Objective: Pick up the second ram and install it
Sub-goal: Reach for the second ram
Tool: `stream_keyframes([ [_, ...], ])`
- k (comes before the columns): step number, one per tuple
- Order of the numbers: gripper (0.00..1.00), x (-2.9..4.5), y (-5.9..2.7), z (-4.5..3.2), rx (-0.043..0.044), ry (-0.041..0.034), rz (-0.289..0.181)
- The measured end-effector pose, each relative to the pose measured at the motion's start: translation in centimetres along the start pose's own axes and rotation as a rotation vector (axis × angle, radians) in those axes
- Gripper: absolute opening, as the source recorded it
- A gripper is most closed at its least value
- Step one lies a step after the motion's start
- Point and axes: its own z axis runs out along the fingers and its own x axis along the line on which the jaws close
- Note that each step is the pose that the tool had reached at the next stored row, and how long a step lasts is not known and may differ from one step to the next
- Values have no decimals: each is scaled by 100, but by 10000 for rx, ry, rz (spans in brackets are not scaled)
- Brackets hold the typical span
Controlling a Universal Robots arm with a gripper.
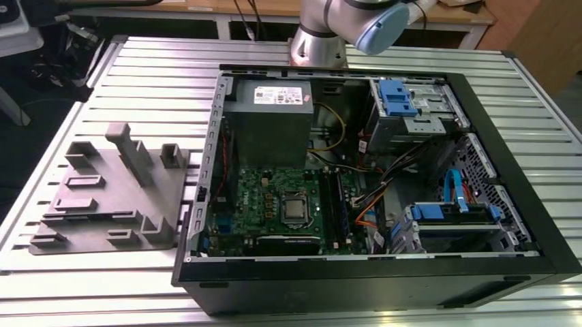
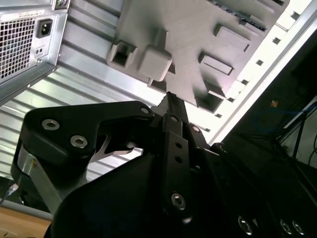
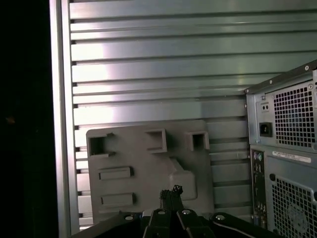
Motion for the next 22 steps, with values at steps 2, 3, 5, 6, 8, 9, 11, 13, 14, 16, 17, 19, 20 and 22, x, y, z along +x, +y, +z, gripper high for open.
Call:
stream_keyframes([
  [2,7,20,-39,19,0,-1,0],
  [3,7,28,-59,28,0,0,0],
  [5,7,45,-102,48,0,0,0],
  [6,7,53,-125,59,1,1,0],
  [8,7,68,-170,85,1,3,0],
  [9,7,75,-192,98,1,3,0],
  [11,7,88,-235,124,0,4,0],
  [13,7,104,-278,149,1,5,0],
  [14,7,114,-302,162,1,7,1],
  [16,7,131,-343,189,1,7,1],
  [17,7,139,-360,202,2,9,1],
  [19,7,152,-395,230,2,12,0],
  [20,7,160,-413,246,1,12,0],
  [22,7,175,-443,275,1,15,1],
])
